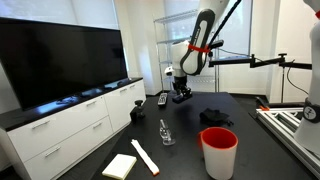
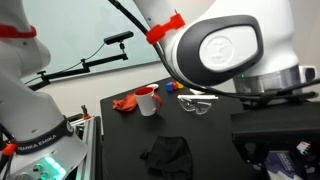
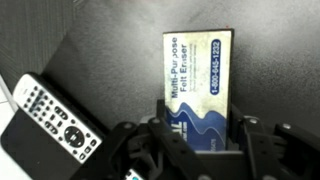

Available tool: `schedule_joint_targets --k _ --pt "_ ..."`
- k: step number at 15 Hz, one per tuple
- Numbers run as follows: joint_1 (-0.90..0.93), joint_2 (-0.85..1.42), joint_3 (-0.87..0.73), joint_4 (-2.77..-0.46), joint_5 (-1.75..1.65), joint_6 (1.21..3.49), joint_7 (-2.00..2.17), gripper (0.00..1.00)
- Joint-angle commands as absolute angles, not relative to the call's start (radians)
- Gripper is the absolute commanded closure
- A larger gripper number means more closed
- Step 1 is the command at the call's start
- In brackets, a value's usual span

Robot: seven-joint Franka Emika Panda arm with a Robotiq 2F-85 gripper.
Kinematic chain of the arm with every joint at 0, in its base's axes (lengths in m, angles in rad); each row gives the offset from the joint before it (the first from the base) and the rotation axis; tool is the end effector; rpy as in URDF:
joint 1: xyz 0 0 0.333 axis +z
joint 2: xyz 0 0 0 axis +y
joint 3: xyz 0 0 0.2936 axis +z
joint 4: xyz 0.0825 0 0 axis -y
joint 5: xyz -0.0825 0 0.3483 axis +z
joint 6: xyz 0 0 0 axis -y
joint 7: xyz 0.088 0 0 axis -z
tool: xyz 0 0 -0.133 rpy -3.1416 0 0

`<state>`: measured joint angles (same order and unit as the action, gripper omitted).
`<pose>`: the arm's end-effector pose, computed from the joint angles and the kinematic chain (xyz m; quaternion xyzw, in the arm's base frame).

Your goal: Put the black box on top of the white and red mug.

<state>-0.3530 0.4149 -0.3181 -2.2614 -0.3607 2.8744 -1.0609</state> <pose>0.4279 -0.3232 0.1886 0.9153 0.3699 -0.0331 0.1559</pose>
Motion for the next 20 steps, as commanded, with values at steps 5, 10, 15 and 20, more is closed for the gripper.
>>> schedule_joint_targets --k 5,10,15,20 --pt "-0.06 -0.024 -0.521 -2.462 -0.941 2.895 -0.828 0.69" --pt "-0.1 -0.259 -0.323 -2.603 -0.978 2.848 -0.817 0.69" --pt "-0.072 -0.422 -0.258 -2.775 -0.929 2.8 -0.863 0.69" --pt "0.045 -0.449 -0.285 -2.77 -0.917 2.746 -0.858 0.69"
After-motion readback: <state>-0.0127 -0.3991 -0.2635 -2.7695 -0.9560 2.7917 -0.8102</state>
